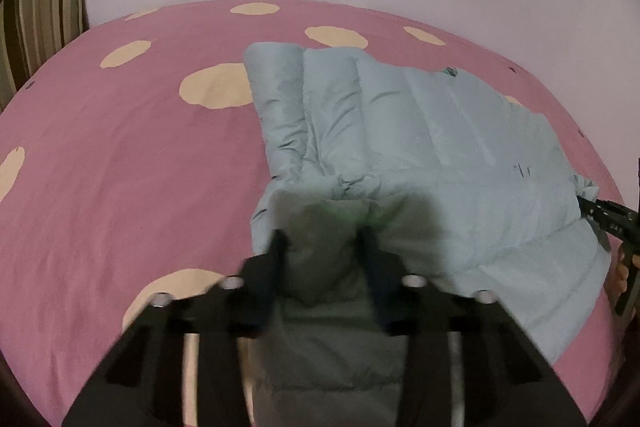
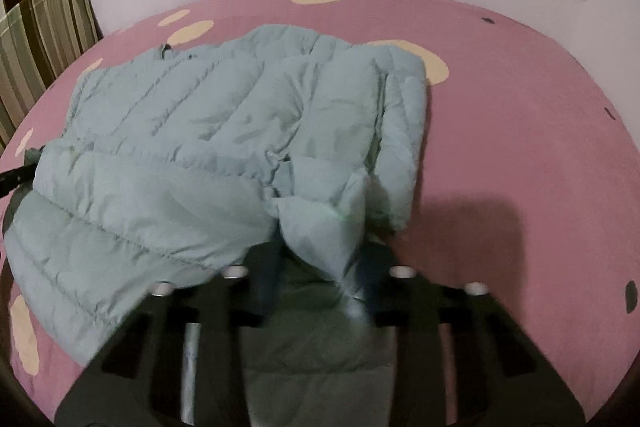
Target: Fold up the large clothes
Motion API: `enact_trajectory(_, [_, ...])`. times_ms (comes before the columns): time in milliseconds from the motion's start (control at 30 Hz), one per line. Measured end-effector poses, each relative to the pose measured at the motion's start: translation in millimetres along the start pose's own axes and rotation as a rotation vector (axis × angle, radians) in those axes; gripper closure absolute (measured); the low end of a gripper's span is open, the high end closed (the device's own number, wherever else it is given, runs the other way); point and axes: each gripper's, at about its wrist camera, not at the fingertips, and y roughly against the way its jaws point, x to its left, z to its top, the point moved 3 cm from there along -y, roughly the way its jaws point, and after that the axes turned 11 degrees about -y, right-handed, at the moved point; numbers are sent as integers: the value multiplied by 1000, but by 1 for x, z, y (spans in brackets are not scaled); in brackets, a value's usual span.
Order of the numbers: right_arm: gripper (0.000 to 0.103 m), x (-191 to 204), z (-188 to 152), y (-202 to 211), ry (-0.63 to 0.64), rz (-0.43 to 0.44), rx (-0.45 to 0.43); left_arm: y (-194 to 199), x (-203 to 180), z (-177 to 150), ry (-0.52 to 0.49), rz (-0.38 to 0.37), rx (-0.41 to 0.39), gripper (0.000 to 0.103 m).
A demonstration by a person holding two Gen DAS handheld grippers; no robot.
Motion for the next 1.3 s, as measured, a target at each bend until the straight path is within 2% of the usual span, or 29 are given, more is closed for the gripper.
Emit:
enact_trajectory(33, [88, 2, -2, -1, 7, 2, 2, 0, -2, 0, -8, 1, -3, 83])
enact_trajectory(167, [97, 6, -7, 6, 15, -2, -22, 7, -12, 1, -33, 30, -21, 97])
enact_trajectory(267, [98, 5, -7, 23, -4, 4, -61, 20, -17, 3, -42, 70, -48, 99])
enact_trajectory(467, [99, 8, 5, 74, -10, 21, -177, 68, -29, 22, -52, 138, -159, 100])
enact_trajectory(600, [99, 15, 33, 100, -15, 30, -267, 93, -30, 52, -44, 181, -234, 100])
enact_trajectory(700, [99, 20, 59, 104, -28, 39, -306, 93, -25, 81, -43, 217, -252, 100])
enact_trajectory(867, [99, 24, 114, 83, -43, 23, -323, 70, -18, 134, -63, 287, -238, 100])
enact_trajectory(1033, [99, 25, 158, 35, -73, -8, -290, 20, -7, 172, -78, 363, -171, 100])
enact_trajectory(1133, [99, 27, 169, 4, -74, -32, -255, -23, 2, 181, -76, 412, -98, 100])
enact_trajectory(1300, [99, 25, 171, -65, -73, -78, -149, -85, 16, 171, -54, 440, 21, 100])
